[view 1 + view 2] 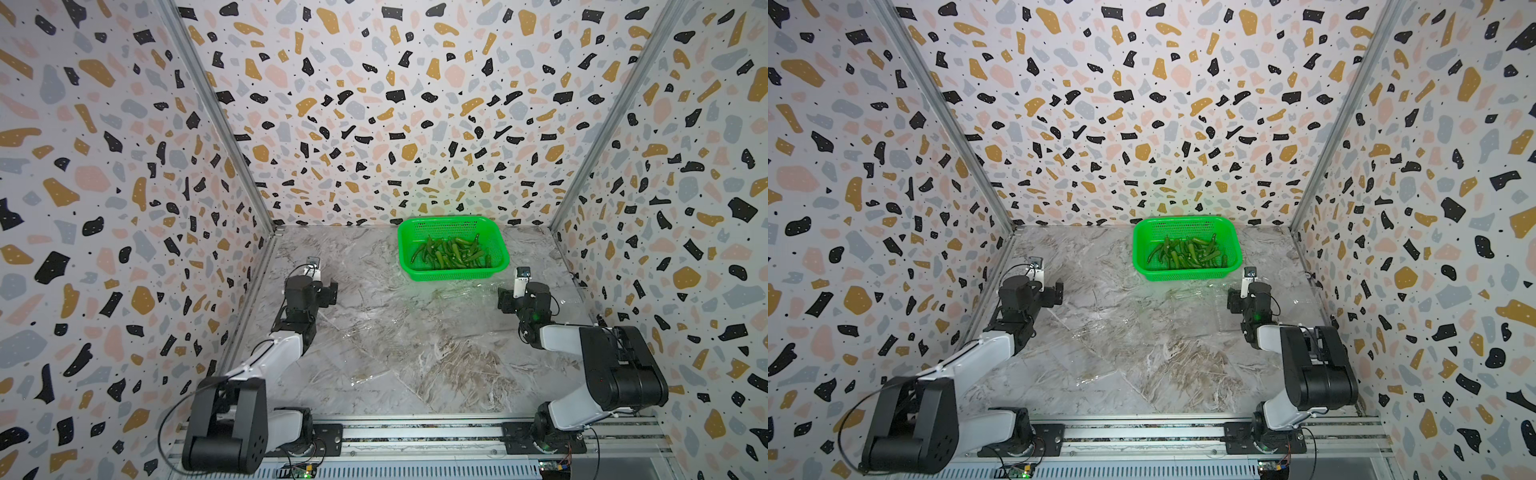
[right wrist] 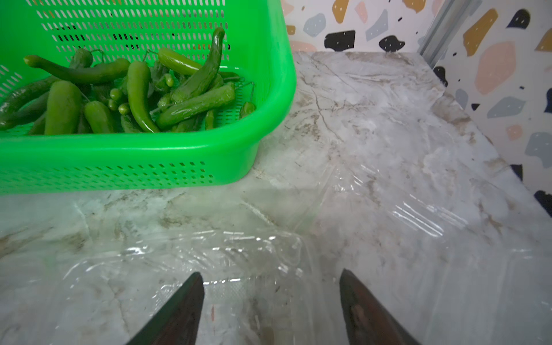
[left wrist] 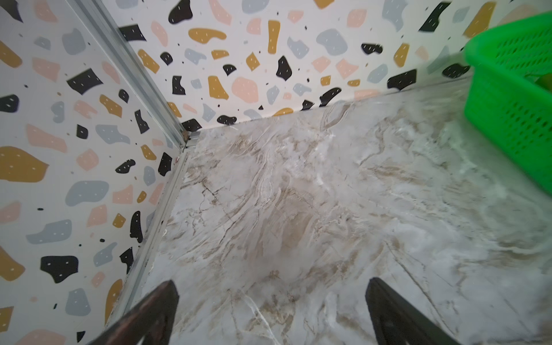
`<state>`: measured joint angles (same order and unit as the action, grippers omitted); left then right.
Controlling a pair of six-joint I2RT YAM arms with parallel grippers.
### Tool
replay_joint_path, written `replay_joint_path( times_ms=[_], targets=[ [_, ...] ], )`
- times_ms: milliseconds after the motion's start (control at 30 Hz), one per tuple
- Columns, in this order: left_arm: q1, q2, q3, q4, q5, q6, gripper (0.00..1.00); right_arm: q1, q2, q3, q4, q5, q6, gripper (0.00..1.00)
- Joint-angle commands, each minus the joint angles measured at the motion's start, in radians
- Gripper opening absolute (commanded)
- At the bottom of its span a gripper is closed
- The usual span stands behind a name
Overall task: Take small green peppers out of containers
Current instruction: Reset both arms
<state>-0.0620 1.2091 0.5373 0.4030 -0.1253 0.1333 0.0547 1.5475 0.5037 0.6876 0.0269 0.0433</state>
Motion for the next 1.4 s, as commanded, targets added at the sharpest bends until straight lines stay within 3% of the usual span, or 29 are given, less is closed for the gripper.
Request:
replay_joint_path(
  times_ms=[0, 167, 233, 300, 333, 467, 500, 600, 667, 733, 800, 1200, 1367],
  targets=[
    [0.003, -0.089, -0.113, 0.016, 0.059, -0.063, 0.99, -0.009, -0.015, -0.023, 0.105, -0.026, -0.035, 0.73],
    [0.008, -0.015, -0.222, 0.206, 0.054, -0.038, 0.99, -0.009, -0.065, -0.12, 0.23, -0.053, -0.045, 0.76],
    [0.025, -0.009, -0.171, 0.1, 0.136, -0.028, 0.99, -0.008, -0.07, -0.135, 0.252, -0.064, -0.053, 0.79],
    [0.052, -0.001, -0.194, 0.178, 0.234, -0.071, 0.99, -0.003, -0.072, -0.14, 0.262, -0.062, -0.058, 1.0],
    [0.059, 0.013, -0.23, 0.273, 0.234, -0.102, 0.99, 0.001, -0.073, -0.143, 0.263, -0.055, -0.061, 1.0],
    [0.062, 0.201, -0.313, 0.604, 0.061, -0.176, 0.99, 0.015, -0.075, -0.149, 0.274, -0.039, -0.071, 1.0],
    [0.065, 0.245, -0.301, 0.656, 0.07, -0.178, 0.99, 0.017, -0.073, -0.149, 0.274, -0.038, -0.07, 1.0],
    [0.067, 0.177, -0.233, 0.409, 0.162, -0.138, 0.99, 0.016, -0.074, -0.159, 0.289, -0.04, -0.072, 1.0],
    [0.067, 0.221, -0.263, 0.534, 0.13, -0.153, 0.99, 0.014, -0.085, -0.228, 0.394, -0.04, -0.068, 1.0],
    [0.067, 0.194, -0.243, 0.459, 0.041, -0.191, 0.99, 0.017, -0.05, -0.318, 0.617, -0.032, -0.071, 0.99],
    [0.062, 0.197, -0.222, 0.417, 0.005, -0.197, 0.99, 0.018, -0.064, -0.268, 0.486, -0.03, -0.067, 1.0],
    [0.049, 0.199, -0.21, 0.394, 0.002, -0.179, 0.99, 0.011, -0.067, -0.272, 0.492, -0.038, -0.065, 1.0],
    [0.044, 0.214, -0.194, 0.385, 0.073, -0.14, 0.99, 0.012, -0.067, -0.272, 0.492, -0.038, -0.066, 1.0]
  ],
)
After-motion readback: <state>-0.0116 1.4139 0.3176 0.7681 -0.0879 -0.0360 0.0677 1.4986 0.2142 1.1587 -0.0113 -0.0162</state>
